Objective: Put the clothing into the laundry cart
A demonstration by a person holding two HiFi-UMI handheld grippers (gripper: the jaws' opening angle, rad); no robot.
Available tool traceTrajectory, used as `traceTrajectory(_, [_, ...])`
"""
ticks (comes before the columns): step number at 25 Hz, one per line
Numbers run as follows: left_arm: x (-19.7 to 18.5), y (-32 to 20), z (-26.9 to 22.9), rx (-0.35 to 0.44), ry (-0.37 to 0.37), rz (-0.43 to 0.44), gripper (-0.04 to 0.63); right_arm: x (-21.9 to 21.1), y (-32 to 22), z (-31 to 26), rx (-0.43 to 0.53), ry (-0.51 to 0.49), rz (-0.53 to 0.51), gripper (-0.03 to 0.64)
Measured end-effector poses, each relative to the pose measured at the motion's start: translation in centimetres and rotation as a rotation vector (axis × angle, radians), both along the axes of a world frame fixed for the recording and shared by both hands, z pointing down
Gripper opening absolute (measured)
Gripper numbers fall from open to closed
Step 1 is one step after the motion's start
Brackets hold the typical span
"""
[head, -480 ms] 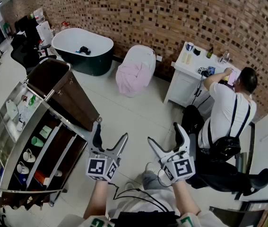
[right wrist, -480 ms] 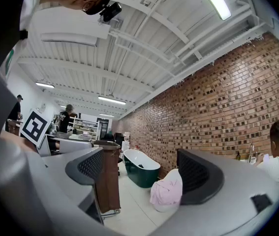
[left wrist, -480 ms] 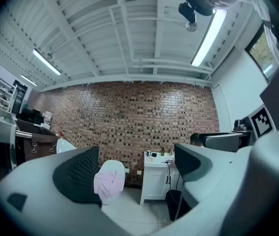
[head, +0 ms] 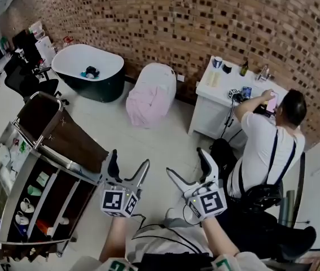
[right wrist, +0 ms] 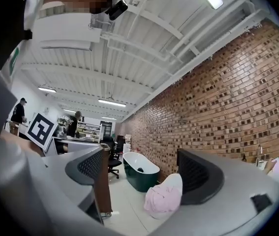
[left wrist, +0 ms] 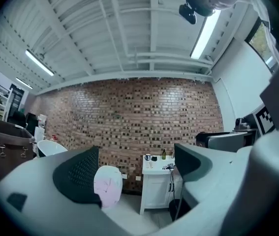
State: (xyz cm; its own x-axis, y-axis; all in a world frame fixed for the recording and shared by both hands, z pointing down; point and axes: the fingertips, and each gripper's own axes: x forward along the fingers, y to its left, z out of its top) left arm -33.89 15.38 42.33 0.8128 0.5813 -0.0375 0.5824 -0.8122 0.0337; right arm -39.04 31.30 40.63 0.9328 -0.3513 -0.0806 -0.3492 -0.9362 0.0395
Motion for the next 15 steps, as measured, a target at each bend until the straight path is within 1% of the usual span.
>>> traceTrajectory(2, [1.0,1.2,0.1,0.014,-0.006,-0.008,0.469,1.3,1.9,0.5,0.004,0.001,0.005,0.488])
traceTrajectory(5, [2.2,2.2,0.5,0.032,-0.026,-0.028,0.469,3.0,3.5,1.8,0.046,-0.032,0.006,0.488])
traceTrajectory(10, [4.7,2.7,1.1,0.048,-0.035,-0.035,0.469,5.4,3.4,2.7,0.056,-0.042,-0.014,0.488])
traceTrajectory(15, [9.0,3.2,2.5,0.045,-0.032,-0.006,0.469,9.3,3.7,4.0,0.053,-0.054,0.007,0.488])
